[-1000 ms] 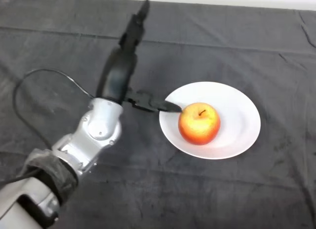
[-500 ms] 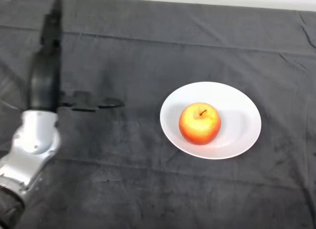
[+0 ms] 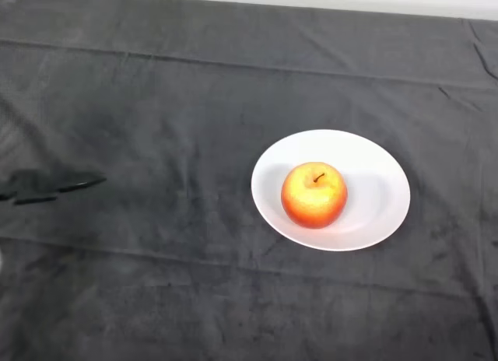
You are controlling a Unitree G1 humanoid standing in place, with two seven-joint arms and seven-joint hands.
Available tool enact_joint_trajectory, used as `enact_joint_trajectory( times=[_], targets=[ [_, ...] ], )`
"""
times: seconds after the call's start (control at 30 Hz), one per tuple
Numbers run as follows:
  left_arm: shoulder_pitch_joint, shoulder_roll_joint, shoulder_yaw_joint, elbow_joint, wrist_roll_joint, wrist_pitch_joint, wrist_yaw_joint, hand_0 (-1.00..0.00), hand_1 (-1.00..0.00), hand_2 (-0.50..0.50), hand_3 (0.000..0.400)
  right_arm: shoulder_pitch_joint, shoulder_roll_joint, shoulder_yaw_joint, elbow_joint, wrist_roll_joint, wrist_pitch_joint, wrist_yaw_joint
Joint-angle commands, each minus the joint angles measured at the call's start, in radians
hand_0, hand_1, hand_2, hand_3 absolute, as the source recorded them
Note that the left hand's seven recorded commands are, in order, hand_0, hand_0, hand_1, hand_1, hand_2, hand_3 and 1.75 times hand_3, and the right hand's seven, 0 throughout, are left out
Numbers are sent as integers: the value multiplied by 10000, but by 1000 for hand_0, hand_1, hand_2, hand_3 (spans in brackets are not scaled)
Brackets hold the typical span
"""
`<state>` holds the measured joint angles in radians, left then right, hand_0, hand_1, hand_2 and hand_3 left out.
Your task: Move the apple to the plate
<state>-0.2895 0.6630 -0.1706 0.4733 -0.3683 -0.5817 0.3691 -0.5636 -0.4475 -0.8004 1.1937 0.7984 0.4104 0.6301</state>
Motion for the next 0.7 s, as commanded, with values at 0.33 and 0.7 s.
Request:
enact_joint_trajectory(
  times=[0.33,0.7],
  targets=[
    [1568,1241,2026,67,-534,-859,-615,0,0,0,0,5,-215,-126,-9,-42,-54,-55],
    [2674,1403,3939,1289,-1382,-1636,-1587,0,0,0,0,3,-219,-128,-4,-37,-49,-56]
  ],
)
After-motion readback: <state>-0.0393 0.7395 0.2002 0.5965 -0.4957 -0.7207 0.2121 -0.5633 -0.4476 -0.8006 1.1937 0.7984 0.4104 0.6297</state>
